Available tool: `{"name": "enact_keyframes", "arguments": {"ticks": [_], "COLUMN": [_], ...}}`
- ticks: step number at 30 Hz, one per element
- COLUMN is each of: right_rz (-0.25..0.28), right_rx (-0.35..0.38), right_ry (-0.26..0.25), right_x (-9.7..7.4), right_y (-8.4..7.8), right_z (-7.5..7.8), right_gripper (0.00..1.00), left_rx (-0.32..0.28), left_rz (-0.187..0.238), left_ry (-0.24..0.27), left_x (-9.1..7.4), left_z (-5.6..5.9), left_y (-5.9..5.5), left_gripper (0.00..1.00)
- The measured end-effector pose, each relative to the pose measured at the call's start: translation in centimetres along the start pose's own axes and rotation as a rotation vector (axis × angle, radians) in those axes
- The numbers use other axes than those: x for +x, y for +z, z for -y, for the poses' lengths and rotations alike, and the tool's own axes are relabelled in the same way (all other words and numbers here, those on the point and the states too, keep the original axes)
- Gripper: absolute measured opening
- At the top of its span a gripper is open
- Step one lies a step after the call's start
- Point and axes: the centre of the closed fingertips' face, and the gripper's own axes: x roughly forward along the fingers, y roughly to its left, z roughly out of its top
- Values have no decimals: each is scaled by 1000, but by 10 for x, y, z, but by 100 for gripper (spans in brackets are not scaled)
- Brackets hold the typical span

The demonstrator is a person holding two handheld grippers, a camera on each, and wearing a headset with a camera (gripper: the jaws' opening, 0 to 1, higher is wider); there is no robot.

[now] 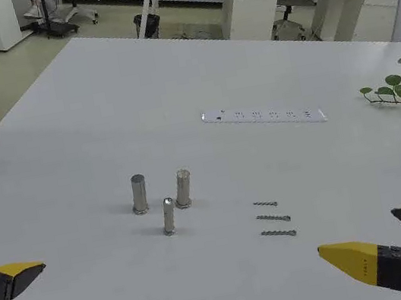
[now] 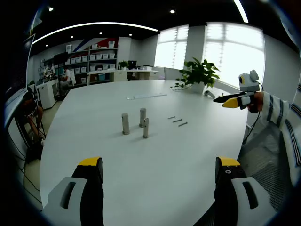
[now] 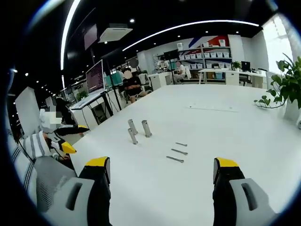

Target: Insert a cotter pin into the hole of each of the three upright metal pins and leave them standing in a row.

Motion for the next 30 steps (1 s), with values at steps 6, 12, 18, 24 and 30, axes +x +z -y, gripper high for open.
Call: {"name": "enact_keyframes", "arguments": {"ticks": [6, 12, 18, 24, 30], "right_rz": [-6, 60, 54, 17, -11], "right_rx": [-11, -1, -31, -40, -38], "right_ry": [6, 48, 67, 69, 63], "right_x": [0, -1, 1, 3, 3], "right_y": [0, 14, 15, 6, 3], "right_z": [-3, -13, -18, -18, -13], "right_gripper": [91, 98, 98, 98, 98], "left_rx": [-44, -75, -74, -69, -102], "left_rz": [-1, -1, 11, 3, 15], "left_ry": [-55, -77, -100, -105, -110], "left_x": [1, 3, 6, 8, 9], "left_z": [9, 13, 17, 17, 14], "left_y": [-1, 0, 4, 7, 11], "left_gripper": [99, 99, 99, 99, 99]}}
